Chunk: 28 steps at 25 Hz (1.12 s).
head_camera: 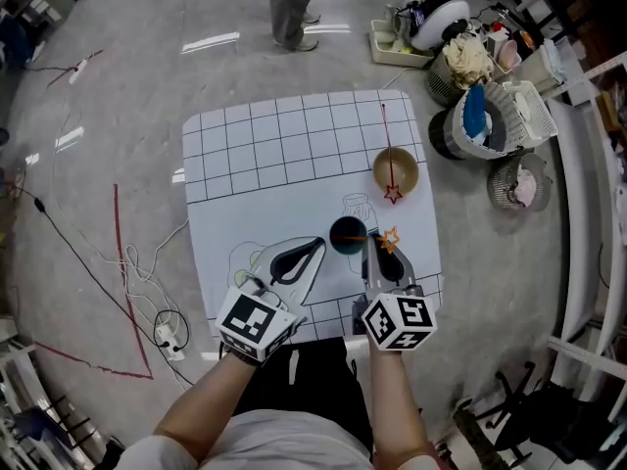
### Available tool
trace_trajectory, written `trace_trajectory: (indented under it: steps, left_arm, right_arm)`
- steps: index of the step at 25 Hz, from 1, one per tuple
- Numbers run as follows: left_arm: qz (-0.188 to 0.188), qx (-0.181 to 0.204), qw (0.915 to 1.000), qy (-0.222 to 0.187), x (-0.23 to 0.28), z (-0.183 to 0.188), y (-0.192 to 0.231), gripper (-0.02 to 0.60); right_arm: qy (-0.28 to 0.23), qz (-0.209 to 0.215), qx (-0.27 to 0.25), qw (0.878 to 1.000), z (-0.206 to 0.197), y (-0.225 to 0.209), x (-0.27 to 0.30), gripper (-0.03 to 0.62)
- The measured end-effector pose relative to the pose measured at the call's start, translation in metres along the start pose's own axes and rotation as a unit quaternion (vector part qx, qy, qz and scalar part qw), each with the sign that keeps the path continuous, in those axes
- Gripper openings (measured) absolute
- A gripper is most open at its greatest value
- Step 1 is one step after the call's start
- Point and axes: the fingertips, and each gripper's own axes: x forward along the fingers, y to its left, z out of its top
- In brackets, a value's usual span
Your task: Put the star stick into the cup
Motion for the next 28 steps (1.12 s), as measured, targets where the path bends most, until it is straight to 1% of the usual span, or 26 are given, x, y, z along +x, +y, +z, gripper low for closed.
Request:
trace_trajectory:
  steps: [7, 12, 14, 18, 23, 28]
  left_arm:
    - [-0.001, 0.004, 1.0000, 0.002, 0.006, 0.001, 0.000, 0.006]
    - [-0.003, 0.006, 0.9999, 0.009, 0.008, -0.002, -0.003, 0.006]
    - [-0.003, 0.007, 0.9999, 0.011, 0.008, -0.003, -0.005, 0.006]
    - [0.004, 0.013, 0.9997, 0.020, 0.010, 0.001, -0.009, 0.006]
    - [0.000, 0.022, 0.9994, 0.028, 0.005, 0.005, -0.023, 0.006]
    - [0.000, 0.021, 0.9994, 0.027, -0.004, 0.020, -0.042, 0.006]
  right_arm:
    - [0.029, 0.004, -0.004, 1.000, -0.015, -0.005, 0.008, 0.032]
    - [0.042, -0.012, -0.006, 0.999, -0.022, -0.013, 0.004, 0.038]
    - [0.047, -0.018, -0.003, 0.999, -0.025, -0.018, 0.002, 0.056]
    - [0.056, -0.025, 0.007, 0.998, -0.031, -0.025, -0.003, 0.061]
    - [0.057, -0.026, 0.019, 0.998, -0.027, -0.022, -0.022, 0.060]
    - [0.053, -0.023, 0.018, 0.998, -0.009, -0.013, -0.045, 0.058]
